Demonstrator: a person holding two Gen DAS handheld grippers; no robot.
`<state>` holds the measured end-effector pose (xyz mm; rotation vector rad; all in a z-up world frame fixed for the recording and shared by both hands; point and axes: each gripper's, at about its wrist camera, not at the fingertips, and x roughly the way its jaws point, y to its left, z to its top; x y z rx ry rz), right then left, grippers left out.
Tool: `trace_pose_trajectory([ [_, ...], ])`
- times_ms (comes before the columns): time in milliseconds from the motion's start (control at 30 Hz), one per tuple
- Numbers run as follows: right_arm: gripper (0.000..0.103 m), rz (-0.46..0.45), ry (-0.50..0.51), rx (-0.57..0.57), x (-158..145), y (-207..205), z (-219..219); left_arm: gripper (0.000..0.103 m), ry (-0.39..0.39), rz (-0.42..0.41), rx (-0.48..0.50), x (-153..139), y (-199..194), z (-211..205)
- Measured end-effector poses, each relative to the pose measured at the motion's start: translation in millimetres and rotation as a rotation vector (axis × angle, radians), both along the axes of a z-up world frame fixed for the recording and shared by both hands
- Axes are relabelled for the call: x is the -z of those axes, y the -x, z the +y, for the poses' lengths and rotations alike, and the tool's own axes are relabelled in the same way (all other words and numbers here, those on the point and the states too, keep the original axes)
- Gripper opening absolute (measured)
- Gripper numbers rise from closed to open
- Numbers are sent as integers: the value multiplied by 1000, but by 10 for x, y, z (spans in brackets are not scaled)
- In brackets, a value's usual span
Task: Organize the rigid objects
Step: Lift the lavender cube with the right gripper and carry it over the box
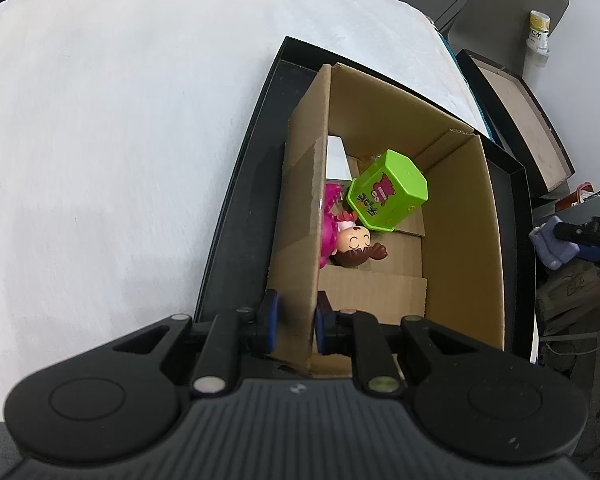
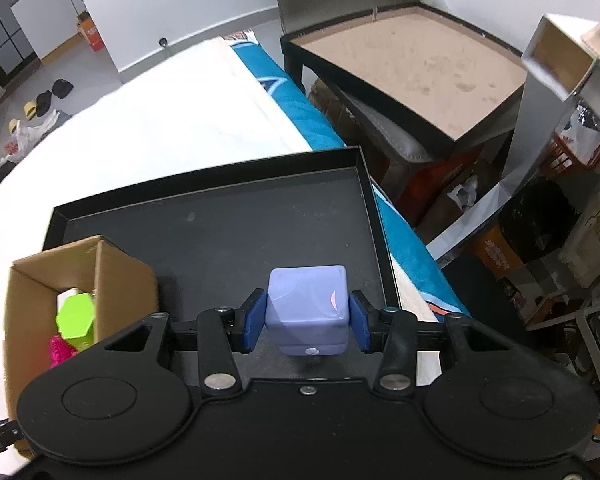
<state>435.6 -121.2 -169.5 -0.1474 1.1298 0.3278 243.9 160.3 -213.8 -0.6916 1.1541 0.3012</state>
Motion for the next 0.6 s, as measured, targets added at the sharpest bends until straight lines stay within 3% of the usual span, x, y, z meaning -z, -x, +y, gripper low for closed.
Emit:
trace_pose_trajectory([
  [600, 43, -83, -54, -58, -577, 370, 146, 17, 1, -6, 8, 0, 6, -7],
])
